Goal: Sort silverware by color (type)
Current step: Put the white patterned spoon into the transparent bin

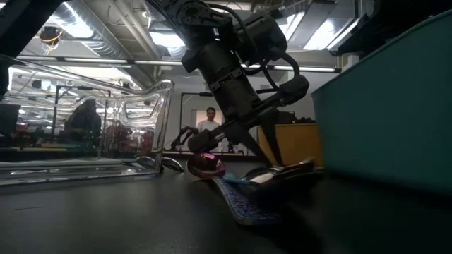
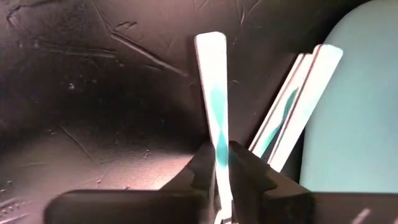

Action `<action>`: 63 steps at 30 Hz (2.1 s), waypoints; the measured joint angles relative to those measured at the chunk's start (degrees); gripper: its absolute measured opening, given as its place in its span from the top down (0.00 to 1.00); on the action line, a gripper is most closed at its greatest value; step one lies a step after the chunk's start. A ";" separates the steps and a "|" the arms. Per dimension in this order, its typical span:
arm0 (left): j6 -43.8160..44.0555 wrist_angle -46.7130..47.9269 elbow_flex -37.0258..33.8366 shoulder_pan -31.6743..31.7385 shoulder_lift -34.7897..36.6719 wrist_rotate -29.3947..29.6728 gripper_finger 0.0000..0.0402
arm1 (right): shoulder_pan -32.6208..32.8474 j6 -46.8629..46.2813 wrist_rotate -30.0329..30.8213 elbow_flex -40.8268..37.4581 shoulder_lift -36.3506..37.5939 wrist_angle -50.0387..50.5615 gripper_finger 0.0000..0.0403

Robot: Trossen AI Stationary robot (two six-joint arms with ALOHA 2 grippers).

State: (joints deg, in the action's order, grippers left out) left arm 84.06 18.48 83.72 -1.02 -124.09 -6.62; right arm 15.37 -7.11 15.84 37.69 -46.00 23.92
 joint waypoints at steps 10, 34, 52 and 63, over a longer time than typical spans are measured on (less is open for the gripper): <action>-0.11 -0.10 -0.08 0.00 -0.04 0.10 0.97 | -0.01 0.00 -0.02 0.00 0.00 0.00 0.79; -5.25 -4.56 -0.37 0.24 1.83 -4.05 0.97 | -0.01 0.00 0.00 0.00 0.00 0.00 0.79; -6.69 -15.75 -0.26 0.61 2.40 -16.38 0.98 | 0.00 0.00 0.00 0.00 0.02 0.02 0.79; -10.22 -23.06 -0.19 0.84 2.42 -17.13 0.98 | 0.00 0.00 -0.01 0.00 0.01 -0.02 0.79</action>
State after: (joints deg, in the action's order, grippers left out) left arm 73.84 -4.58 83.53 -0.17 -121.68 -23.75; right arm 15.36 -7.11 15.82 37.69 -45.99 23.90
